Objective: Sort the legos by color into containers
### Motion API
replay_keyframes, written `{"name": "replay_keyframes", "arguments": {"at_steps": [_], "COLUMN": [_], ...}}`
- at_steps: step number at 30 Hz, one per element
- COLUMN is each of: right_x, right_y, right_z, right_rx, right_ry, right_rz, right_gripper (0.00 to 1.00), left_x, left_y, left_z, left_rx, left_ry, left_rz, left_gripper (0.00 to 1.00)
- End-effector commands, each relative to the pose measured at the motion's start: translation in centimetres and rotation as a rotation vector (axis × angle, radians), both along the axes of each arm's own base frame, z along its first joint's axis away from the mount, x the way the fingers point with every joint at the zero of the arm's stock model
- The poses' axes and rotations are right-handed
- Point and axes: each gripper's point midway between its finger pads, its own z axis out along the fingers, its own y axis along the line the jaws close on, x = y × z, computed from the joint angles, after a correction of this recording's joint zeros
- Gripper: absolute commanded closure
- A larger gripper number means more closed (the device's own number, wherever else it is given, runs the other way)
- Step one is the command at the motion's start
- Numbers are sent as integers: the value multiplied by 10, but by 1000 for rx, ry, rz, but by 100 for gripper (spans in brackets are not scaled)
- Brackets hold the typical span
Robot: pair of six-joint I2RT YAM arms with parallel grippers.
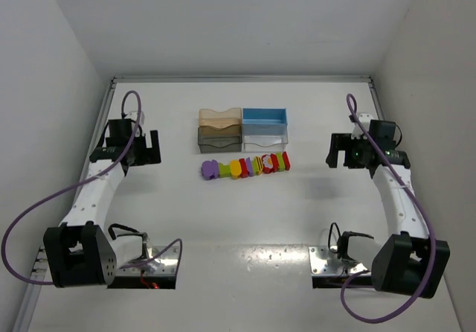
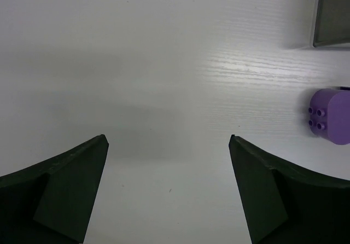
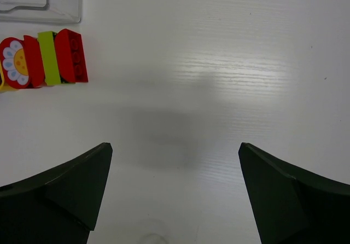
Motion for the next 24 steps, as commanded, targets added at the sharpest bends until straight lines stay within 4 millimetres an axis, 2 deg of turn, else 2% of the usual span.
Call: {"name": "replay_keyframes", "arguments": {"at_steps": [1, 5, 6, 8, 9, 10, 12, 13, 14, 16, 19, 20, 22, 24], "right_x": [6, -2, -2, -2, -3, -3, -8, -9, -16, -21, -23, -23, -23, -22], "right_y": [-1, 9, 11, 10, 10, 13, 17, 25, 30, 40, 49, 51, 52, 53], "right_z": [18, 13, 17, 19, 22, 26, 23, 31, 24, 29, 28, 29, 29, 31], "right_rx": [-3, 32, 37, 23, 20, 13, -18, -1, 5, 52, 92, 99, 106, 104], "right_ry": [-52, -43, -59, -93, -103, -133, -132, -147, -102, -102, -98, -100, -102, -116], "right_rz": [0, 42, 50, 58, 58, 86, 150, 207, 269, 334, 375, 380, 386, 399], "right_gripper": [0, 0, 0, 0, 0, 0, 0, 0, 0, 0, 2, 2, 3, 3], "left_x": [6, 10, 14, 11, 12, 5, -7, -9, -8, -15, -21, -22, -27, -23], "left_y": [-9, -30, -38, -63, -84, -109, -140, -149, -155, -175, -202, -209, -222, -229], "left_z": [18, 41, 56, 72, 89, 95, 105, 105, 106, 102, 87, 76, 62, 53], "left_rx": [-39, -80, -85, -129, -94, -135, -101, -88, -65, -13, 56, 72, 118, 175], "left_ry": [-75, -137, -169, -182, -211, -214, -231, -226, -230, -221, -202, -173, -147, -151], "left_rz": [-46, -191, -241, -361, -513, -655, -867, -916, -955, -1082, -1242, -1279, -1366, -1402], "left_gripper": [0, 0, 0, 0, 0, 0, 0, 0, 0, 0, 0, 0, 2, 3]}}
